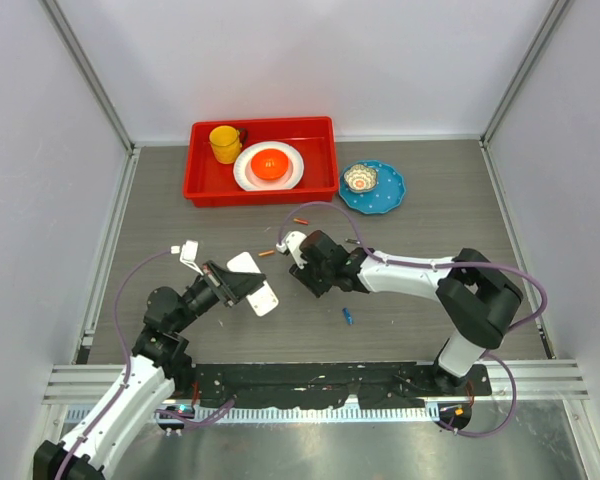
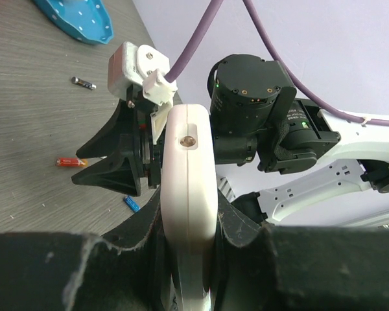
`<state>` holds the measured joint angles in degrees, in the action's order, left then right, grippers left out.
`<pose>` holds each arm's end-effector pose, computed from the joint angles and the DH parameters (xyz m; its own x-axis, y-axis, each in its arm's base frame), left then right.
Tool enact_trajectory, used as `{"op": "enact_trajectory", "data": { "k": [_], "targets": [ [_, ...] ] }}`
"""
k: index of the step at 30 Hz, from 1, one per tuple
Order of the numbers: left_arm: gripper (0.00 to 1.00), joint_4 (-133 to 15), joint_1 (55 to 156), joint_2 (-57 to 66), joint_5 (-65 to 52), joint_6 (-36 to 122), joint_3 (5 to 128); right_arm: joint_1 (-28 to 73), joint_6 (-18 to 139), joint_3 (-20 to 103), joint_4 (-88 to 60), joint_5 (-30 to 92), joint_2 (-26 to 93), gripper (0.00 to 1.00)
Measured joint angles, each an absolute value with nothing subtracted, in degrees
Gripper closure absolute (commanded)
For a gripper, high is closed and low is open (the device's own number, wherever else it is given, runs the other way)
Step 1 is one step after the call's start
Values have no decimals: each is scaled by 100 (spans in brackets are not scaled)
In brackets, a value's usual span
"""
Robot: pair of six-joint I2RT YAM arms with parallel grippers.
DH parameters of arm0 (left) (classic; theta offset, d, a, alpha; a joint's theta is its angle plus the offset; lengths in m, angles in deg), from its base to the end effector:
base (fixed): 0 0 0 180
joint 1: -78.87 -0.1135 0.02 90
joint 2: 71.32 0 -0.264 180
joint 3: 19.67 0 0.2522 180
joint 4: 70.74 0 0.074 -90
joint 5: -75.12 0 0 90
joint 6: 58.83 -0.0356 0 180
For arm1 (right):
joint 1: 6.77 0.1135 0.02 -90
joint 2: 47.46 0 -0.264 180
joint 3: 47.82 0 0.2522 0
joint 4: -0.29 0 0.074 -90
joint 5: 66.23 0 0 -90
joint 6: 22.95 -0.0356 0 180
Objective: Load the batteries into the remote control
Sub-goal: Pick up the battery from the center of the board.
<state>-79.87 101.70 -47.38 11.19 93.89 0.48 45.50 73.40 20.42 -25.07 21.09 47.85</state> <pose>0.1192 -0.0671 0.2138 -0.6289 -0.6015 -0.4927 0.4208 0.2695 -0.8662 0.2068 0.2646 0.1748 -0.3966 -0.6931 -0.6019 -0.8215 0.5606 -0.1043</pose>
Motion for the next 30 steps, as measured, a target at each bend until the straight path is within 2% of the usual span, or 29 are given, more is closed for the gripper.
{"op": "enact_trajectory", "data": {
  "k": [18, 30],
  "targets": [
    [100, -8040, 10170, -4714, 1119, 9393, -11, 4360, 7388, 2075, -2271, 2158, 5130, 58],
    [100, -8035, 10170, -4749, 1117, 9395, -56, 4333, 7403, 2132, -2249, 2227, 5206, 71]
  ]
}}
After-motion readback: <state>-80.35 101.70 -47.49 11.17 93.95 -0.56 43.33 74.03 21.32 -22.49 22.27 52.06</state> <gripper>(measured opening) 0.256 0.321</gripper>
